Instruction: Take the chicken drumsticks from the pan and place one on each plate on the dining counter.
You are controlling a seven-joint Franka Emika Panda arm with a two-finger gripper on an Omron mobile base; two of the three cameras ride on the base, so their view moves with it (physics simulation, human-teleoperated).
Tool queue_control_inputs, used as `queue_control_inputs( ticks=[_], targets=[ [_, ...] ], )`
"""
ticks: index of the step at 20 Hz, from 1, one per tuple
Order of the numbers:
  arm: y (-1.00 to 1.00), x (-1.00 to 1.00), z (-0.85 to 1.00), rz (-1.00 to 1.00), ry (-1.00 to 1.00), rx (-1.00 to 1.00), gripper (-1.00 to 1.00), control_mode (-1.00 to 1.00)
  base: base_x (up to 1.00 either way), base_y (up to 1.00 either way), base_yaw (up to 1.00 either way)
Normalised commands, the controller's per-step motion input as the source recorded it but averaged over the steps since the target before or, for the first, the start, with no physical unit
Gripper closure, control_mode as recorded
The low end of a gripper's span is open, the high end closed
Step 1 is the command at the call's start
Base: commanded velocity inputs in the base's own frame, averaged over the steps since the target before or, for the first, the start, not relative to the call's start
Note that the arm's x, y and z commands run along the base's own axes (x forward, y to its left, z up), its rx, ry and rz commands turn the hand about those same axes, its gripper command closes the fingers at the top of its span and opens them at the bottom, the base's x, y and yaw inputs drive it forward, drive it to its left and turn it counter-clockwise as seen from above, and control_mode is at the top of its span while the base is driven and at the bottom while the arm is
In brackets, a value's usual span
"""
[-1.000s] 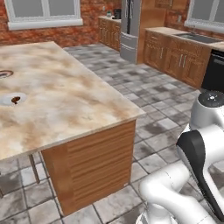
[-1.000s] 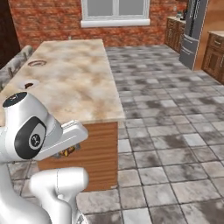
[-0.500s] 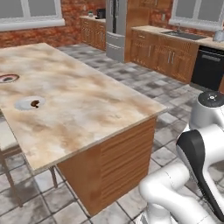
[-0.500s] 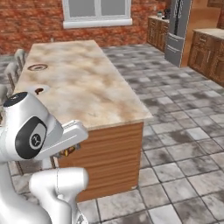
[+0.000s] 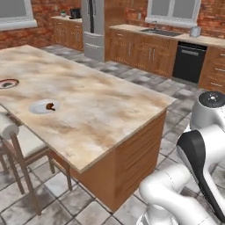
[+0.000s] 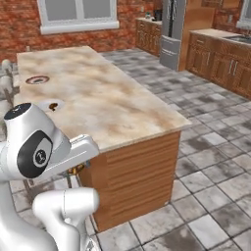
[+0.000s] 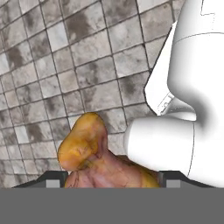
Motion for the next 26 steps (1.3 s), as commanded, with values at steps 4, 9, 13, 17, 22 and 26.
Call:
queue_control_inputs(
  ticks=[4, 9, 13, 17, 22, 26],
  targets=[
    [0.00, 0.00, 0.00, 0.00, 0.00, 0.00, 1.00, 1.00, -0.10, 1.00, -0.32],
    [0.00, 0.00, 0.00, 0.00, 0.00, 0.00, 1.00, 1.00, -0.07, 1.00, -0.30],
    [0.00, 0.00, 0.00, 0.00, 0.00, 0.00, 1.00, 1.00, -0.13, 1.00, -0.30],
    [0.00, 0.00, 0.00, 0.00, 0.00, 0.00, 1.00, 1.00, -0.01, 1.00, -0.33],
    [0.00, 0.00, 0.00, 0.00, 0.00, 0.00, 1.00, 1.00, -0.01, 1.00, -0.41],
    [0.00, 0.00, 0.00, 0.00, 0.00, 0.00, 1.00, 1.00, 0.00, 1.00, -0.46]
  ],
)
